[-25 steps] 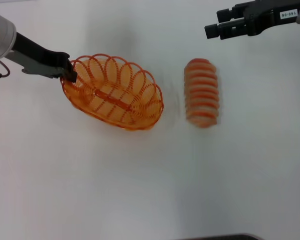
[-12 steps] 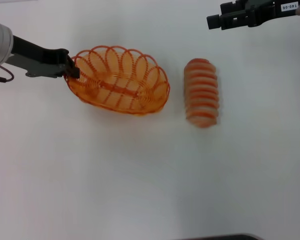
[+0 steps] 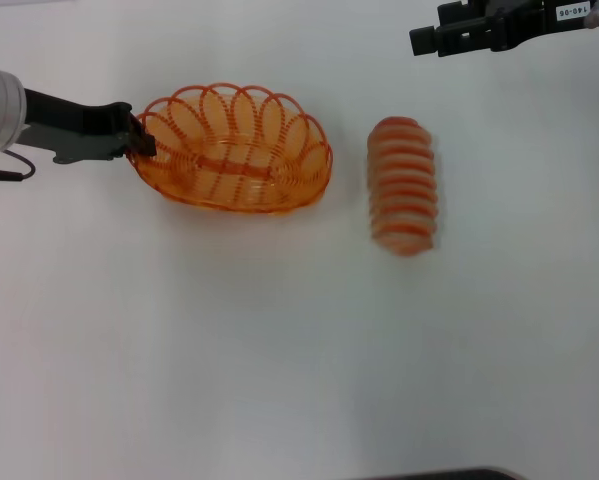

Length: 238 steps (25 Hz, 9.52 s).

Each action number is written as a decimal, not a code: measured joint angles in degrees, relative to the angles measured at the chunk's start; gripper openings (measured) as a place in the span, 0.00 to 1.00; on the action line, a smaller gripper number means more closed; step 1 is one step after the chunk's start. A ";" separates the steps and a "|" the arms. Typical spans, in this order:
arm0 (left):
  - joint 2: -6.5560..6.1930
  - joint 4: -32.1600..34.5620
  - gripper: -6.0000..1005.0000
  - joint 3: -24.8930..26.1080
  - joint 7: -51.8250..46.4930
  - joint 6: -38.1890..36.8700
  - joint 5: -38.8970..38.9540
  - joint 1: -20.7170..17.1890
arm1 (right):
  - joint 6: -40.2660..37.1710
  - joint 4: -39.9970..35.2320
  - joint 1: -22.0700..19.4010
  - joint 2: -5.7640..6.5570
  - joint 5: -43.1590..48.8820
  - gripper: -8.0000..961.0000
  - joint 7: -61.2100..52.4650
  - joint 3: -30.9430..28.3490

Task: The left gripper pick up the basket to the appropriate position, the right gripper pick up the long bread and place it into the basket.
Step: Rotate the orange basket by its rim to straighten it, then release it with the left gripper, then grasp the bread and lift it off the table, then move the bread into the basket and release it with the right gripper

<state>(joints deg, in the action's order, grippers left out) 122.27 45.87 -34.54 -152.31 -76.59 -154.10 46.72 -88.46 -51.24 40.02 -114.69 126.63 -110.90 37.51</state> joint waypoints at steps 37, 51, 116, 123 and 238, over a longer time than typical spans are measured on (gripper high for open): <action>1.39 -2.10 0.11 0.01 0.01 7.72 3.20 -3.45 | 1.10 0.01 0.59 -0.36 0.02 0.79 0.43 1.87; 1.26 -2.19 0.31 0.00 0.10 7.68 5.11 -4.18 | 1.21 -0.07 0.61 -0.35 0.02 0.79 0.43 1.86; 1.16 20.38 0.90 -3.07 69.60 -7.54 36.27 -18.95 | -10.80 -0.27 19.02 -1.93 37.01 0.98 -44.40 7.37; -1.19 20.59 0.90 -2.50 72.26 -14.00 35.77 -19.67 | -9.65 2.22 19.35 -2.21 37.27 0.98 -48.31 8.29; -1.38 17.85 0.90 4.50 71.33 -29.76 29.47 -23.70 | 0.68 -0.36 18.88 0.18 26.03 0.48 -33.69 14.58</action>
<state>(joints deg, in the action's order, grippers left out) 120.89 63.72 -30.04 -80.98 -106.34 -124.63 23.02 -87.78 -51.60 58.90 -114.52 152.66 -144.59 52.09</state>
